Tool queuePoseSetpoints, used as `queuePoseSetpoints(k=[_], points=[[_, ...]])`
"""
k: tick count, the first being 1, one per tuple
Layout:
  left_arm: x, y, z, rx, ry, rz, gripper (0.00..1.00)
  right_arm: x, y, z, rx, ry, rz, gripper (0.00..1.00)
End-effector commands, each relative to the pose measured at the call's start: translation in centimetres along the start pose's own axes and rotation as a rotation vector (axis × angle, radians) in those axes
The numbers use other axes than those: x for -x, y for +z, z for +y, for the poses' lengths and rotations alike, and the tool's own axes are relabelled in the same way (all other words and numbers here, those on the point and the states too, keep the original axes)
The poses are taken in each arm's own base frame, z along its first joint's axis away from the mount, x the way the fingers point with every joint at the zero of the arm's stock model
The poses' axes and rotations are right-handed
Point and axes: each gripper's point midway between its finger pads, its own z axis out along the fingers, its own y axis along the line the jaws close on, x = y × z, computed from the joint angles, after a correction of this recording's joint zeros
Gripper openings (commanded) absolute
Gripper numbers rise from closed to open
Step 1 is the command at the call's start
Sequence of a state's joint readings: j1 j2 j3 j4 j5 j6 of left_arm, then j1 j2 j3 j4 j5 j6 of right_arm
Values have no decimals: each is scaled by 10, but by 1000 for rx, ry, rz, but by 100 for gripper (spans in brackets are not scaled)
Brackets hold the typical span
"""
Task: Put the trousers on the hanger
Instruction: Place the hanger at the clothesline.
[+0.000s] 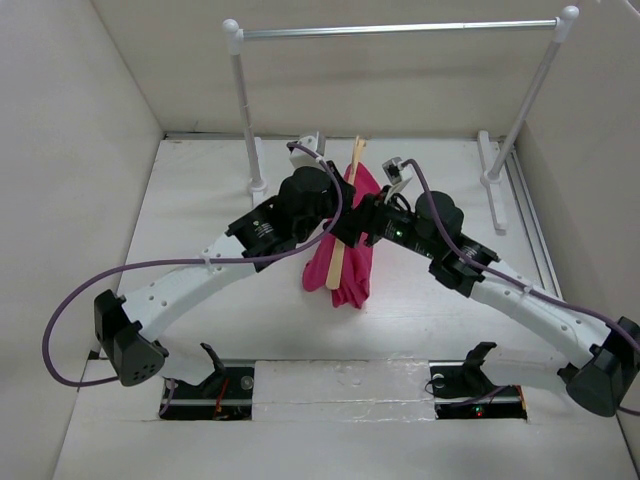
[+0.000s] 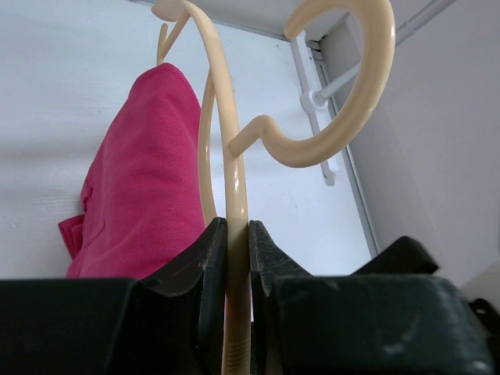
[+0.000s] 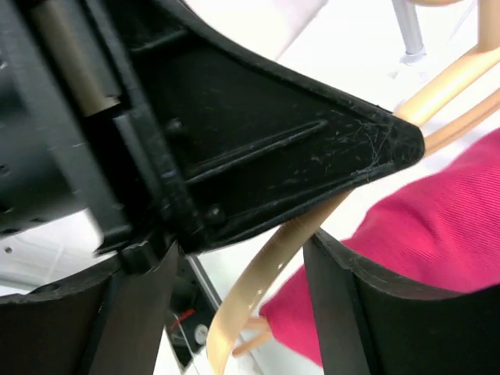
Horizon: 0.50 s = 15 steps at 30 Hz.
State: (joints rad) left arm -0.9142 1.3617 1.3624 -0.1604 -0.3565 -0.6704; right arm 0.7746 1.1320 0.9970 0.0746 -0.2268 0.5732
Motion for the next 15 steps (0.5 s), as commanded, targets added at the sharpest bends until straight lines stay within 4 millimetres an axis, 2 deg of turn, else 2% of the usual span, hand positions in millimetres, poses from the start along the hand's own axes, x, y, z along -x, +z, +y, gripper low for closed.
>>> queuePoseSetpoints(k=[1,4,6,8,10,11,13,14,15], points=[[74,-35,-47,-180,-126,-212,0,8,6,19,75,44,-68,68],[84,-39,-52,-193,-137,-239,0,1,7,10,46,63,-64,67],[89,-41,-55,-201,-139,-249,0,4,6,13,65,66,-85,50],[92,-43,-56,-204,-144,-256,0,7,5,13,67,71,-103,38],[95,-44,-55,-202,-149,-267,0,9,3,14,60,68,-110,31],[96,-45,-56,-205,-149,-271,0,7,3,16,63,70,-102,22],[100,-46,-57,-201,-152,-281,0,10,0,17,59,69,-115,15],[102,-46,-57,-204,-152,-287,0,12,-1,17,61,65,-121,6],[104,-47,-59,-205,-153,-292,0,15,-3,19,62,64,-129,2]])
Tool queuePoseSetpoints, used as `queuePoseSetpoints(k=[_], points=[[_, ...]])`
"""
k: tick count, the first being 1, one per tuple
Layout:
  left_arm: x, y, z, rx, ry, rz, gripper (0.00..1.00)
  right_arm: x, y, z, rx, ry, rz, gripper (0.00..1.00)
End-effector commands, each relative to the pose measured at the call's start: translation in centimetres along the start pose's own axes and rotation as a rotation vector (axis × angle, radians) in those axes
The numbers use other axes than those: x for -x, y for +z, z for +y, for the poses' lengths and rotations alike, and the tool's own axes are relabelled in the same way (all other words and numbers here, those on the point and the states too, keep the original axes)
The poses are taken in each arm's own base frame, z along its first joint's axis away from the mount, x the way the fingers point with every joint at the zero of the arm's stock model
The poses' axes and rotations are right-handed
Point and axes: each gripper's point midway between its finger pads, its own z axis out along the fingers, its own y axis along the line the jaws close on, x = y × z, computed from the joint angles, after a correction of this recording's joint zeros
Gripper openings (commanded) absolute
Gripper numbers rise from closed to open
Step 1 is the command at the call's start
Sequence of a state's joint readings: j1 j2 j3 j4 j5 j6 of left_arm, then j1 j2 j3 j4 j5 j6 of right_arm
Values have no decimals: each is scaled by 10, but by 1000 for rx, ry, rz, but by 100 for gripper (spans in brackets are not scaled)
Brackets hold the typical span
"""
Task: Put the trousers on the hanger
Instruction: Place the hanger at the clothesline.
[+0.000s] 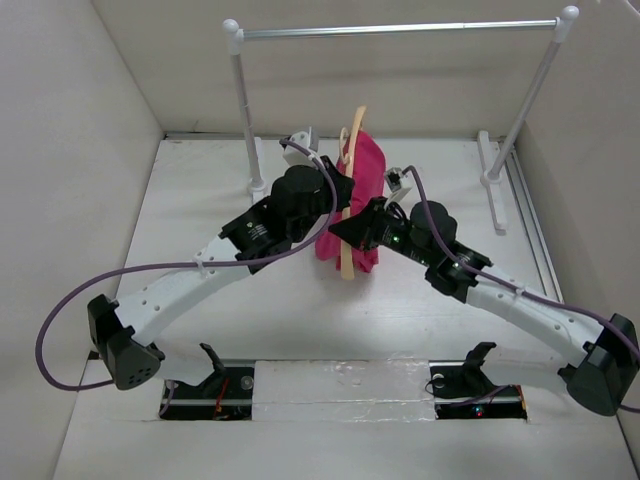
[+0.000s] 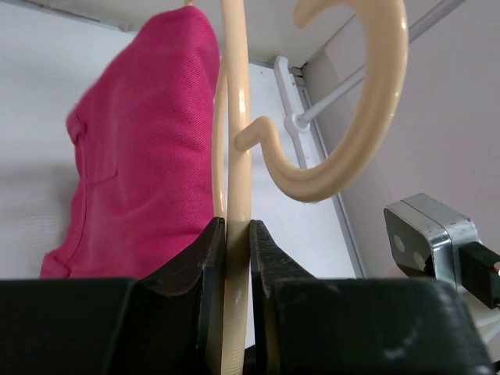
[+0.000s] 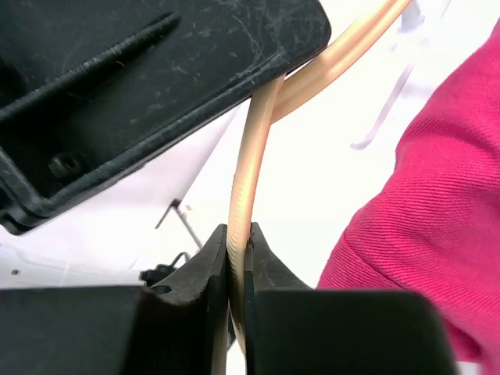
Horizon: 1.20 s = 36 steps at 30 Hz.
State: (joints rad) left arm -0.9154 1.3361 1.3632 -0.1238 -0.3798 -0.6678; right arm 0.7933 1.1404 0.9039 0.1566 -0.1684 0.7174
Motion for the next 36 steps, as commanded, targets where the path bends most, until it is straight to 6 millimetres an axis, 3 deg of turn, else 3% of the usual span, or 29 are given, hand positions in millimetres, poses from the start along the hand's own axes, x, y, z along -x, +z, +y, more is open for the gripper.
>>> queuePoseSetpoints(k=[1,5,6,7,9,10,13,19,20,23,24,26,29,30,32,36], points=[[90,-34,-57,-187,-135,-238,0,34,-12,37,109,-83,-126,0],[98,-33,-70,-242,-102,-219,3,60,-25,40,83,-113,-176,0],[101,-35,-84,-289,-95,-201,10,73,-29,33,60,-136,-199,0],[107,-36,-86,-301,-89,-204,32,83,-35,37,56,-150,-199,0],[117,-44,-99,-342,-67,-210,50,101,-41,34,34,-190,-215,0],[121,-46,-102,-355,-57,-215,62,121,-48,34,30,-209,-244,0],[138,-60,-114,-396,-37,-243,73,147,-60,25,-1,-243,-242,0],[151,-86,-111,-410,-6,-266,77,188,-78,12,6,-311,-251,0],[151,-88,-107,-404,-8,-270,77,205,-86,5,-11,-321,-286,0],[136,-90,-87,-365,-2,-257,78,237,-98,8,19,-349,-335,0],[122,-88,-73,-334,7,-234,78,256,-109,8,6,-355,-373,0],[104,-85,-59,-307,4,-197,78,270,-110,1,33,-357,-380,0],[53,-79,-18,-235,14,-100,78,300,-120,-6,62,-303,-463,0],[53,-79,-18,-234,14,-100,78,300,-120,-6,62,-303,-463,0],[29,-74,1,-196,25,-56,78,314,-122,-5,74,-316,-496,0],[4,-74,20,-167,19,-5,78,336,-133,-11,74,-307,-550,0]])
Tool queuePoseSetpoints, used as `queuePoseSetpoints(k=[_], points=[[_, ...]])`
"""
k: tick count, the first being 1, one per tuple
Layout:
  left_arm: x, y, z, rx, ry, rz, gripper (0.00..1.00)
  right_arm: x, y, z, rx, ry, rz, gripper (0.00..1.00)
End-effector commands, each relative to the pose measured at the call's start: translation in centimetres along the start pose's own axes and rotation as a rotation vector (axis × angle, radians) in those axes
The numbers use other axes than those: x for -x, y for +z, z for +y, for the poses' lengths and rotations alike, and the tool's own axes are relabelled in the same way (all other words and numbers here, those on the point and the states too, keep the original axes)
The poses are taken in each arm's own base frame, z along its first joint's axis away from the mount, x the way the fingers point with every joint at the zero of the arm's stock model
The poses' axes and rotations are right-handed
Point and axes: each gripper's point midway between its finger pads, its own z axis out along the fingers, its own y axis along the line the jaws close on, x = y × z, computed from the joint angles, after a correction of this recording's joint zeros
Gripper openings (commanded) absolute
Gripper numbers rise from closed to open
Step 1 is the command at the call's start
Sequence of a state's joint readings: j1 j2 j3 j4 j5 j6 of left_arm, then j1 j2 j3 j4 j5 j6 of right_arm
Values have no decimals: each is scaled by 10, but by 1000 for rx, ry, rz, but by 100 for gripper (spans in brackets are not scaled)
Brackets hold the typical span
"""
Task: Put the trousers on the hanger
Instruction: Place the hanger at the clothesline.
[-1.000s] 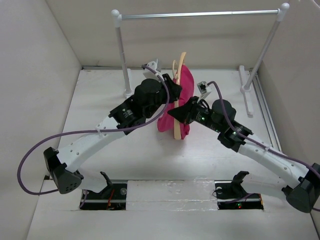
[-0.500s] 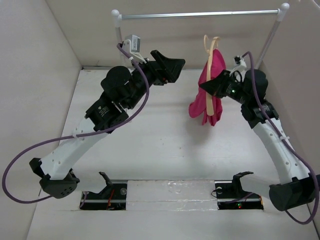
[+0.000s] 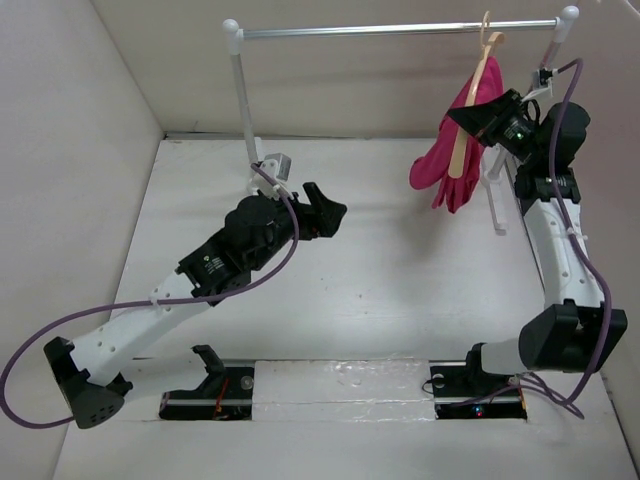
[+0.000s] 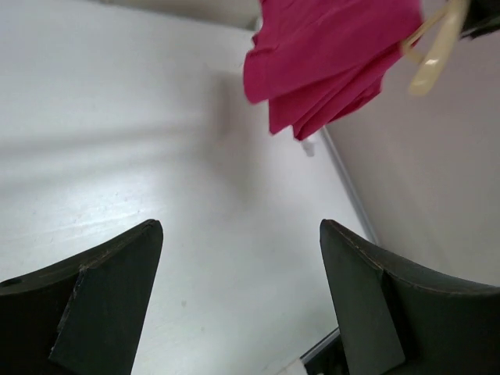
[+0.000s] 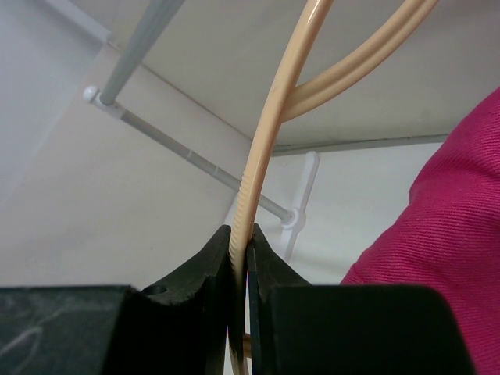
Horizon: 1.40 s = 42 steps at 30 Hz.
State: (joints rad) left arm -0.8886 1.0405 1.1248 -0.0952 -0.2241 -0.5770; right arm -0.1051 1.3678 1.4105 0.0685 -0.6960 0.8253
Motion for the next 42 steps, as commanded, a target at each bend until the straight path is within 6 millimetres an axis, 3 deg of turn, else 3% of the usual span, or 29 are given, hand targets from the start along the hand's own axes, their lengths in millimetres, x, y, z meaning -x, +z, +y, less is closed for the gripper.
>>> queuePoseSetpoints(k=[1,4,6,12,14,23,25,33,36,37,38,39,40,42], points=[[-1,-9,3,-12,-33,-16,78,71,-25,101,289,-274,-220,0],[-18,-7,12,4,-37,25,77,88,-30,89,279,-253,-264,0],[-27,-5,12,-7,-41,45,78,97,-32,76,271,-230,-279,0],[-47,4,12,-6,-25,100,77,117,-41,68,295,-224,-310,0],[-50,5,9,-11,-24,107,77,122,-41,55,284,-206,-310,0],[-51,9,7,-9,-32,113,77,125,-31,2,233,-145,-294,0],[-51,10,8,-6,-34,115,77,125,-29,0,242,-149,-293,0],[-51,13,10,17,-35,116,77,108,-21,-36,206,-102,-259,0],[-51,14,11,27,-34,117,77,101,-23,-47,191,-110,-242,18],[-50,14,10,28,-33,114,78,98,-25,-58,162,-93,-238,35],[-48,15,8,24,-34,114,78,97,-27,-55,154,-98,-236,41],[-51,17,8,26,-20,132,79,102,-34,-64,100,-120,-230,56],[-48,18,11,36,-22,126,79,102,-34,-63,101,-123,-231,56],[-41,20,9,42,-13,115,80,102,-37,-71,57,-141,-209,68]])
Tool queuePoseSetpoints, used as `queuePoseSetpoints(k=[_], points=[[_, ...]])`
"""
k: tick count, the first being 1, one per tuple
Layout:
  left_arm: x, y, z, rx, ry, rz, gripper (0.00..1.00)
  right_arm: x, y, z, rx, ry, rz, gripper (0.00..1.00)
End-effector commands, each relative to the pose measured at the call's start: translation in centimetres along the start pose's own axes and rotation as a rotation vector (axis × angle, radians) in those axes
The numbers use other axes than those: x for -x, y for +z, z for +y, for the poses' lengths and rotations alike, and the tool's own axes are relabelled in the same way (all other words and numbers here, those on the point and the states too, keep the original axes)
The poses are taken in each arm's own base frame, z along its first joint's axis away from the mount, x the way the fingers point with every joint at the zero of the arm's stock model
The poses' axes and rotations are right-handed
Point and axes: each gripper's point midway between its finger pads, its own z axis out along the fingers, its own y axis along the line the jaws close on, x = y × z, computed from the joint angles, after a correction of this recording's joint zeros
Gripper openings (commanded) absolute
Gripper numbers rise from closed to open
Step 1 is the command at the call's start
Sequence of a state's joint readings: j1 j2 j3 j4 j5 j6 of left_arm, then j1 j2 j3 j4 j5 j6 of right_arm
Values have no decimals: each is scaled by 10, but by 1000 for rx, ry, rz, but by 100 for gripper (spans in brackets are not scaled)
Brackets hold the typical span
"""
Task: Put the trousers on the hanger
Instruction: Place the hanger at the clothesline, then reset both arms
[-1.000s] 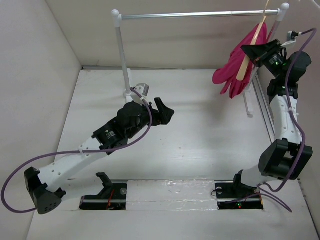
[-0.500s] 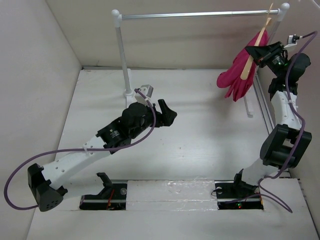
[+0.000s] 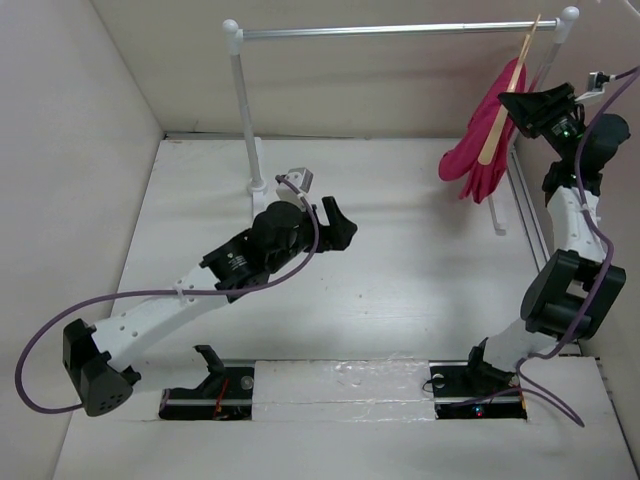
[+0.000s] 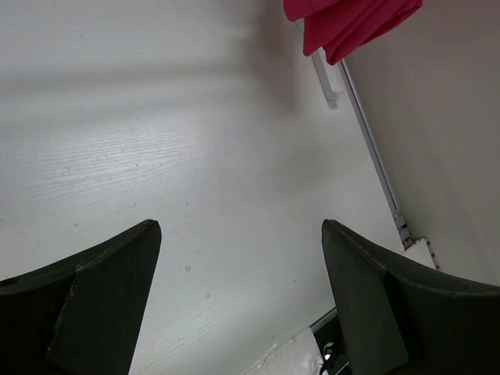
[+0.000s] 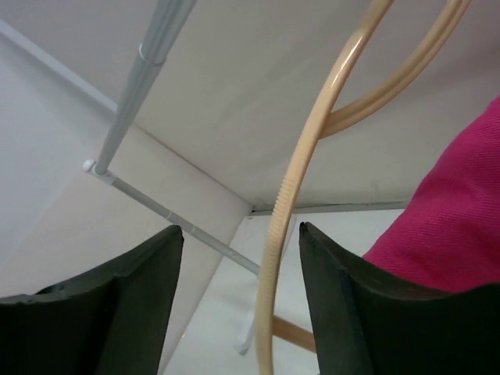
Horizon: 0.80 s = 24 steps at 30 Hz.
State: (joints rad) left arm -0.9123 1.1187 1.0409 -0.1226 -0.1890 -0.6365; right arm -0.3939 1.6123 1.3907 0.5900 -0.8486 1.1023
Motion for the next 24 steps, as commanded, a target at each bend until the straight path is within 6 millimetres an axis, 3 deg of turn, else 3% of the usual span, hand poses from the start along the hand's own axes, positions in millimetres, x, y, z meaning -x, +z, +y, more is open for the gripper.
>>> queuePoseSetpoints(k=[1,8,9,10,14,15,16,18,19,21,22,23,24], points=[[31,-4,-16,-25,-1,-71,80,27,-15,31,17,-207,-34,70],[73,0,-32,-50,25,-110,90,55,-42,34,-127,-370,-44,69],[76,1,-35,-48,31,-106,91,57,-44,44,-131,-386,-42,70],[75,2,-34,-39,48,-90,92,62,-49,47,-141,-407,-50,77],[82,1,-49,-85,49,-83,94,64,-65,73,-142,-523,-47,81],[87,0,-48,-88,40,-98,97,53,-64,75,-138,-519,-28,81],[87,0,-49,-91,34,-99,97,44,-65,98,-103,-557,-26,81],[87,-5,-48,-97,28,-106,97,18,-62,112,-51,-590,16,81],[88,-7,-48,-95,20,-113,97,-11,-58,127,7,-587,61,81],[87,-13,-41,-78,6,-122,97,-44,-58,136,45,-633,108,81],[86,-15,-36,-63,0,-130,97,-83,-56,136,80,-600,184,81],[81,-22,-29,-51,-3,-134,97,-97,-66,151,110,-677,190,81],[78,-24,-23,-38,-5,-134,97,-112,-72,148,76,-678,210,81]])
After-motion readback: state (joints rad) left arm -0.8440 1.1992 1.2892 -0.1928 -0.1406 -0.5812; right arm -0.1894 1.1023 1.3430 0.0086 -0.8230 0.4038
